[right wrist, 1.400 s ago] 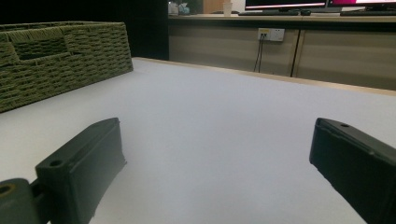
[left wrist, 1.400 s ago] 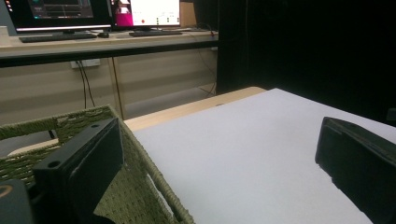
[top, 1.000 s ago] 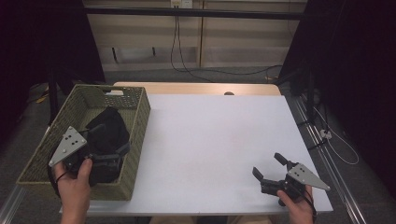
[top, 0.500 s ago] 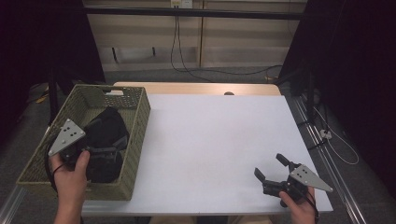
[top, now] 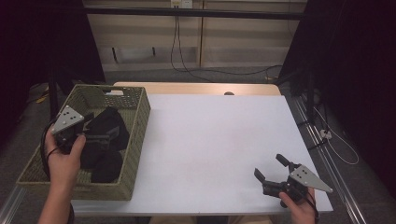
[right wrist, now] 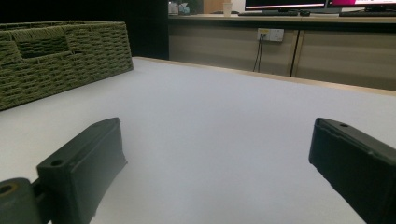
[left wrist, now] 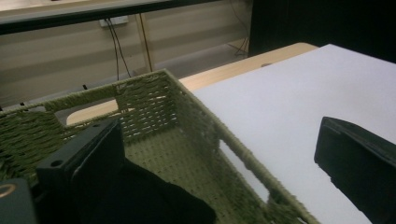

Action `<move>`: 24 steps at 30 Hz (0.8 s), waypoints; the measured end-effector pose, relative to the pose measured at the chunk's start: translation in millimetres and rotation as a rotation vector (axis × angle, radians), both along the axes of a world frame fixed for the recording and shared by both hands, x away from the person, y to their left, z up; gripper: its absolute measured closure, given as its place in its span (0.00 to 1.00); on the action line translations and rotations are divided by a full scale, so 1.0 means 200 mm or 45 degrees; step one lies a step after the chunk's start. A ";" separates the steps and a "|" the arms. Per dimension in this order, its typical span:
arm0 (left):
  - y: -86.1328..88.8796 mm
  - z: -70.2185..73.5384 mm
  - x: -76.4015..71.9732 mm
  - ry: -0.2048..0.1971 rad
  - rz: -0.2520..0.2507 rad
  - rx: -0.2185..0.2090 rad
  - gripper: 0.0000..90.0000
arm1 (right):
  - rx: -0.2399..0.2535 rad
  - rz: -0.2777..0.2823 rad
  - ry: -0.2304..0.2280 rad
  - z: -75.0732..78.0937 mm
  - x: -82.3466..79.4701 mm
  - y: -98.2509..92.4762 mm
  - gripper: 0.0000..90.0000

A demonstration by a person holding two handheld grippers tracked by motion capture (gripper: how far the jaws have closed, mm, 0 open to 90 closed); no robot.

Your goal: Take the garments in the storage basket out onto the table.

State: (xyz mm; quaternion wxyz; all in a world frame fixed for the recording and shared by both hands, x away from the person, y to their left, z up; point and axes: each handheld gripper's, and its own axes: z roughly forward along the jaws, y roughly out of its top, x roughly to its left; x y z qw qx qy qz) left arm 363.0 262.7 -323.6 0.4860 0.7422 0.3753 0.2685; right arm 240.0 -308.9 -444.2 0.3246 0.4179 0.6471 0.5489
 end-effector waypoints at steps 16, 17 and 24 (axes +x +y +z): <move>0.09 -0.17 0.25 0.244 0.073 0.189 0.03 | -0.009 0.007 0.001 0.00 0.00 0.00 0.03; 0.09 -0.17 0.25 0.244 0.073 0.189 0.03 | -0.009 0.007 0.002 0.00 0.00 0.01 0.03; 0.12 -0.25 0.34 0.335 0.086 0.269 0.03 | -0.009 0.011 0.005 0.00 0.00 0.01 0.03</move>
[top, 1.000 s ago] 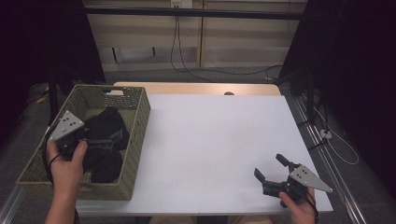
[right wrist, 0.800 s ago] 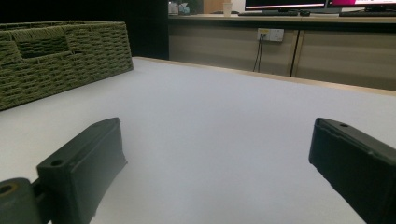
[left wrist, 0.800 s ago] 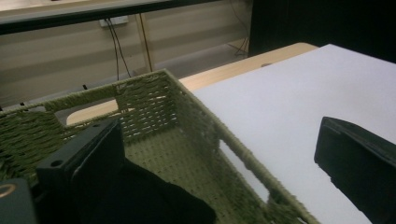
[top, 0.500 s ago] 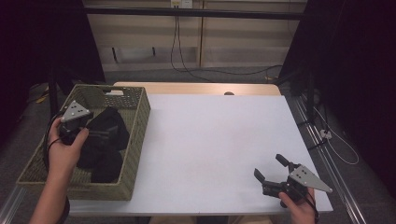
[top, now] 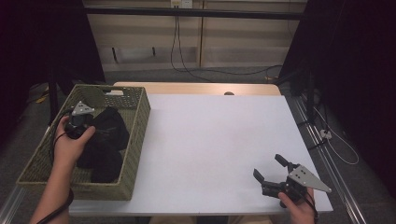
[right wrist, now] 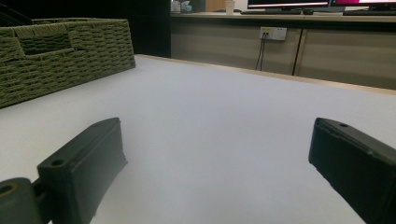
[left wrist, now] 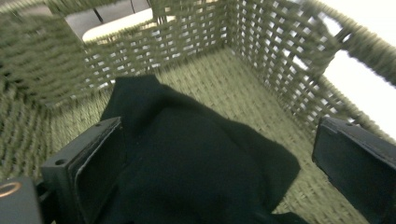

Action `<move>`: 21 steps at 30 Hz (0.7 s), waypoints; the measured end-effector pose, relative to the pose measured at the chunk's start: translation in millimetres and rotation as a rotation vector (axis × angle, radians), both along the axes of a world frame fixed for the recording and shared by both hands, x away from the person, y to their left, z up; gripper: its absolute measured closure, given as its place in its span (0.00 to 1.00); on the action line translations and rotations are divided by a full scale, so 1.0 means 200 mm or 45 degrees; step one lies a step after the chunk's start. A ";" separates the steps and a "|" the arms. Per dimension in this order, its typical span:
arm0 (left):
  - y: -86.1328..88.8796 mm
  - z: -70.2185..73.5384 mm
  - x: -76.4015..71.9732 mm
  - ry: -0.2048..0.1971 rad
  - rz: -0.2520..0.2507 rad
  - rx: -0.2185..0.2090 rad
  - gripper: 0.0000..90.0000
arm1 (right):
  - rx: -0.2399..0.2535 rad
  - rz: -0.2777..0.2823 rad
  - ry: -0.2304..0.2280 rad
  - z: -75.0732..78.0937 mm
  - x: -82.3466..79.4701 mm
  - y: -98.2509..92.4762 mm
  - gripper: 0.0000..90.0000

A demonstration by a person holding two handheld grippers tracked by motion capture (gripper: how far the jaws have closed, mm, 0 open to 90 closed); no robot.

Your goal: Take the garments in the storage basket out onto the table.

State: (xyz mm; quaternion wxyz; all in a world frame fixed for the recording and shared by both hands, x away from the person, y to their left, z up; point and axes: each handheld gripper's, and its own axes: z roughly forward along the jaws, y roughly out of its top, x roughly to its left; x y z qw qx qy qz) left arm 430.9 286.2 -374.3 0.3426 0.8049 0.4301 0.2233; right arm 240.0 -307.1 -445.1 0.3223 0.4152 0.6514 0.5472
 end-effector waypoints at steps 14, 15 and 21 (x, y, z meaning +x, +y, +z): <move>0.02 -0.15 0.10 0.178 -0.013 0.101 0.04 | -0.003 -0.002 0.011 -0.01 0.00 0.00 0.03; 0.02 -0.15 0.10 0.178 -0.013 0.101 0.04 | -0.002 0.002 0.010 -0.01 0.00 0.00 0.03; 0.05 -0.23 0.12 0.277 -0.001 0.187 0.02 | -0.011 0.007 0.013 -0.01 0.00 0.00 0.03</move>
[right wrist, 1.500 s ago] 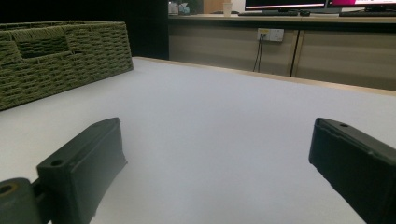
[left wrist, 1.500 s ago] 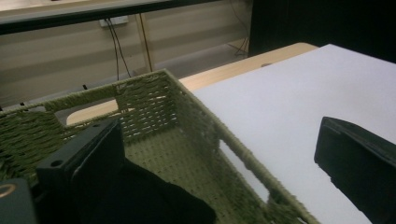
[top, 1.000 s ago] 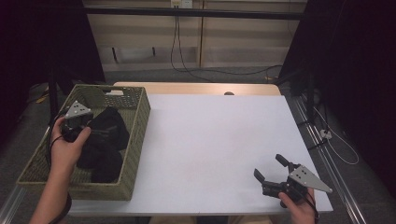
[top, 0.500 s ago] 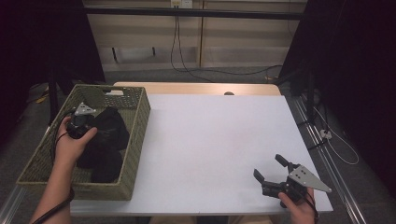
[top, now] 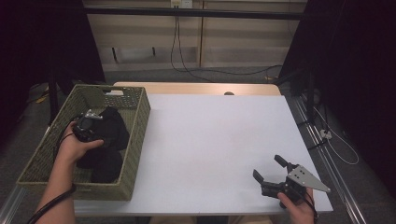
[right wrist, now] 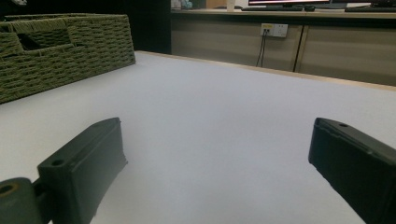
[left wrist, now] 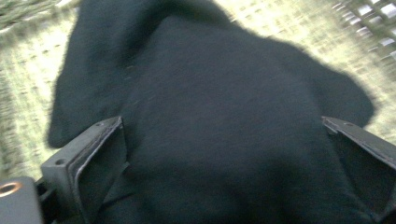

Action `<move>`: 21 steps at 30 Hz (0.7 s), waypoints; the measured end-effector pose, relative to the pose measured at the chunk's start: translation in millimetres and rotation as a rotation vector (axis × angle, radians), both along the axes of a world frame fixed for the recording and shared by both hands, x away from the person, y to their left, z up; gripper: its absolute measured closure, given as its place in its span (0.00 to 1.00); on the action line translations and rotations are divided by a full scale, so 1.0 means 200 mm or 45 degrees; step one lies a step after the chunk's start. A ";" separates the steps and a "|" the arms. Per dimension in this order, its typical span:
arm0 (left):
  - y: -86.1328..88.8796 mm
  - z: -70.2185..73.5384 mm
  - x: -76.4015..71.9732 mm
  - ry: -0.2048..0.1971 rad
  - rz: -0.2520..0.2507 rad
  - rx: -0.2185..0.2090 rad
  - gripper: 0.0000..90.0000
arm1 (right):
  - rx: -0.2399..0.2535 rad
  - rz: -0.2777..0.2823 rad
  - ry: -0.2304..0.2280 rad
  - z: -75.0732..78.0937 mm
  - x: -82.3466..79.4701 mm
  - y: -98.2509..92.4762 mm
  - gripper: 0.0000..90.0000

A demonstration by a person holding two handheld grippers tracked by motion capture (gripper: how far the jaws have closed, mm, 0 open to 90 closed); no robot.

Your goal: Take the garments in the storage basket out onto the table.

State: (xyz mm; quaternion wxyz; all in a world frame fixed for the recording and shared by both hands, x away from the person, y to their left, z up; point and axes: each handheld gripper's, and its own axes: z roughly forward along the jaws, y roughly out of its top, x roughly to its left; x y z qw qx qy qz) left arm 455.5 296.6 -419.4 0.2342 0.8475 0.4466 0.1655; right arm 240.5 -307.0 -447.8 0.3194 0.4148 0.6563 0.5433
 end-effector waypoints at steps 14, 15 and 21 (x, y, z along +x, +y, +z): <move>0.12 -0.06 0.02 0.096 0.172 -0.005 0.00 | 0.000 -0.007 0.009 -0.01 0.00 -0.01 0.03; 0.13 -0.07 0.02 0.120 0.208 -0.052 0.00 | -0.001 -0.007 0.010 -0.01 0.00 -0.01 0.03; 0.13 -0.09 0.02 0.164 0.253 -0.099 0.00 | -0.005 -0.005 0.013 -0.01 0.01 -0.01 0.03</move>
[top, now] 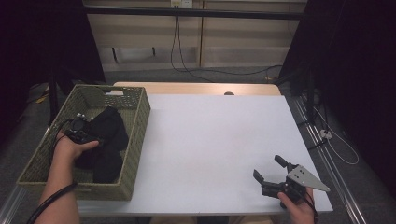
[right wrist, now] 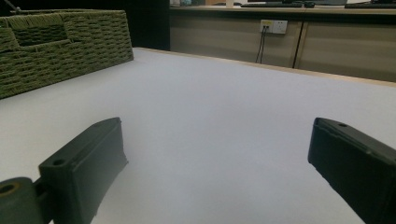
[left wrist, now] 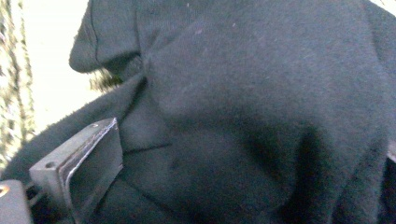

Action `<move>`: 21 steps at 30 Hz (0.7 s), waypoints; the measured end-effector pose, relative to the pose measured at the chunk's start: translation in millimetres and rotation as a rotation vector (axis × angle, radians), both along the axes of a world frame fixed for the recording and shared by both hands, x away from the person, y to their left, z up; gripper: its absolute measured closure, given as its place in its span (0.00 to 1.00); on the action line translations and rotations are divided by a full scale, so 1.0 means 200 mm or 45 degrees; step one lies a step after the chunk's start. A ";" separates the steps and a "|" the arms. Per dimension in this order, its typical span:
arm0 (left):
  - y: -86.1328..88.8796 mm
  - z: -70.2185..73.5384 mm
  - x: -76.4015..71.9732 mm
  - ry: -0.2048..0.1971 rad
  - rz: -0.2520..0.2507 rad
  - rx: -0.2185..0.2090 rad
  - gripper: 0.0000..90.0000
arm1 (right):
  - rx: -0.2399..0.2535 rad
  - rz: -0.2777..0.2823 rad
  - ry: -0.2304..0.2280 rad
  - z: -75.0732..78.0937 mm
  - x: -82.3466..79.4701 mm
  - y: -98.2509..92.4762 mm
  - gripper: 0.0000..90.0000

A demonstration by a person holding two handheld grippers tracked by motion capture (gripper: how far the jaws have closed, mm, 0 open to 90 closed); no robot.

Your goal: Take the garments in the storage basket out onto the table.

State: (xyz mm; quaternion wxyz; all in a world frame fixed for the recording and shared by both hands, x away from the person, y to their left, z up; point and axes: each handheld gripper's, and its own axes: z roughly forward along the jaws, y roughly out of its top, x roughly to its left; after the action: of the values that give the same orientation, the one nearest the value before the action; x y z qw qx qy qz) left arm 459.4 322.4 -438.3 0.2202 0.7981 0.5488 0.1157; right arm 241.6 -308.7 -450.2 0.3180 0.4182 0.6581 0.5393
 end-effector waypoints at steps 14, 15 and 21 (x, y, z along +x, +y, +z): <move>-0.06 0.01 0.00 0.102 0.023 -0.035 0.15 | -0.007 0.012 -0.004 0.00 0.01 0.01 0.04; -0.06 0.01 -0.01 0.093 0.023 -0.040 0.16 | -0.005 0.011 -0.004 0.00 0.01 0.01 0.04; -0.07 0.03 -0.03 0.089 0.041 -0.022 0.26 | -0.002 0.009 -0.005 0.01 0.01 0.01 0.04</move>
State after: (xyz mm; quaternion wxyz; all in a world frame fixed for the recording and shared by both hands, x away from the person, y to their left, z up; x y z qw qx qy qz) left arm 454.4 309.1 -433.3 0.2057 0.7908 0.5699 0.0865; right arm 242.9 -306.4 -448.6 0.3179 0.4144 0.6594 0.5407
